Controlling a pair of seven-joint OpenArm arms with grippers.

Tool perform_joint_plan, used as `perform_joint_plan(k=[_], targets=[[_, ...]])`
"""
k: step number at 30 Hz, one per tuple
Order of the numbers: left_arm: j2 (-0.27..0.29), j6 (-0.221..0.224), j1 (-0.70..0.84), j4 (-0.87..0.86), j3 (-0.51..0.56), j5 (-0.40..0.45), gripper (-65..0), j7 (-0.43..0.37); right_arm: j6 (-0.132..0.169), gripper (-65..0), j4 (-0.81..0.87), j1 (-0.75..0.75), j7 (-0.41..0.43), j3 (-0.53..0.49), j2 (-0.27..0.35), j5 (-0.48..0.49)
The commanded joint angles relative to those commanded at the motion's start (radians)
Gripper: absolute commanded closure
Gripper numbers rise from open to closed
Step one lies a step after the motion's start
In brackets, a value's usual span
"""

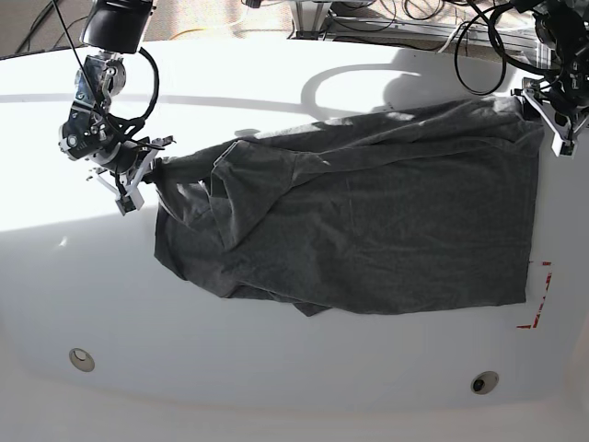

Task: Layout the t-shirt on the table in an organized manner, then fold the t-shirt properly
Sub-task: 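Pull the shirt edges apart with both grippers, stretching it flat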

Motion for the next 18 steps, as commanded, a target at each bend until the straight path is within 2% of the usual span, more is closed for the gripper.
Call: perform_joint_plan(k=[4,11,16,18], targets=[[0.0,0.0,-0.017,-0.029,0.044,0.002,-38.9,0.0,0.0,-2.2,0.0,0.0,0.0,0.002,0.0,0.0],[0.0,0.0,-0.02,-0.084,0.052,0.002,-36.7,0.0,0.0,-2.2,0.002,0.0,0.0,0.003,0.003,-0.002],[-0.006,0.0,-0.02,-0.133,0.075,0.003,-14.0,0.0,0.0,-1.6,0.002,0.0,0.0,0.028,0.006,-0.003],[-0.018,0.0,-0.02,-0.14,0.094,0.003,-10.3,0.0,0.0,0.0,0.002,0.0,0.0,0.046,0.003,-0.003]])
